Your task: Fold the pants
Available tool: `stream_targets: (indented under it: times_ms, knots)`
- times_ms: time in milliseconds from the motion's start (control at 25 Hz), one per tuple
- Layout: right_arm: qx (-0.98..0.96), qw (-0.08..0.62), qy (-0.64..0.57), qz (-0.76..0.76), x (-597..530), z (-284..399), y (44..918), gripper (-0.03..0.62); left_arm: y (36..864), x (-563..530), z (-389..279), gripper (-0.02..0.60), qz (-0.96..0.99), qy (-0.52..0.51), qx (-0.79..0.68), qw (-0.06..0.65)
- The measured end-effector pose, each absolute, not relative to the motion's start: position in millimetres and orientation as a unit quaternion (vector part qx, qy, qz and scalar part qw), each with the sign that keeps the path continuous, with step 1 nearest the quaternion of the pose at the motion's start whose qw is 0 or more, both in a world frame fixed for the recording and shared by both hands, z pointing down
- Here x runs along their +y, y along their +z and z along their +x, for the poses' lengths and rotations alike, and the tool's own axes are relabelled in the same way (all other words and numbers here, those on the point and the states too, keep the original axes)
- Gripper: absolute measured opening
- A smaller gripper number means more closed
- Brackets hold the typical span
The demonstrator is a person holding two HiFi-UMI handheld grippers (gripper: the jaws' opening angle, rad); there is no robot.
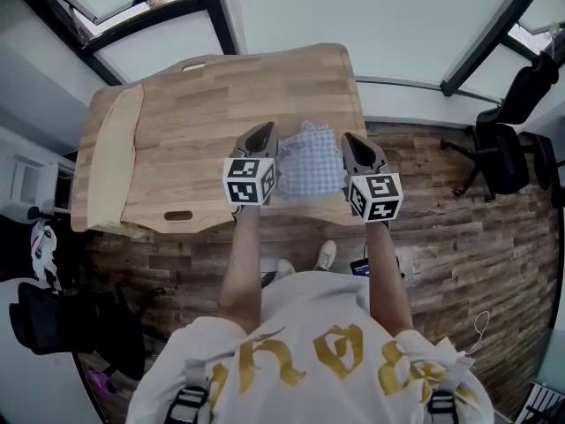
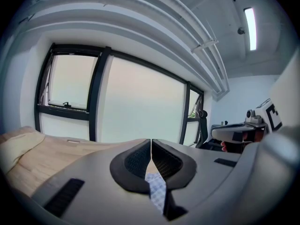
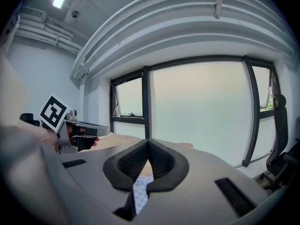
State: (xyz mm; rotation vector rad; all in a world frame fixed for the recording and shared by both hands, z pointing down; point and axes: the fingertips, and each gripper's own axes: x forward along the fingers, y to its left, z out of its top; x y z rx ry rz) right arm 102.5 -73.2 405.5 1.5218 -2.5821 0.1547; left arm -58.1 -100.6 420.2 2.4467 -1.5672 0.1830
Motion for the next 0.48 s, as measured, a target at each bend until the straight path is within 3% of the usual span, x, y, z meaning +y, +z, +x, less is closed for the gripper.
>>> stream_targets:
  times_ms: [480]
  knots:
    - [-0.866,0.050,0.066,0.493,-94.8,122.1,404.8,0.021,419.2,-114.5,-31.3,0.041,0.839,0.079,-0.530,0.097]
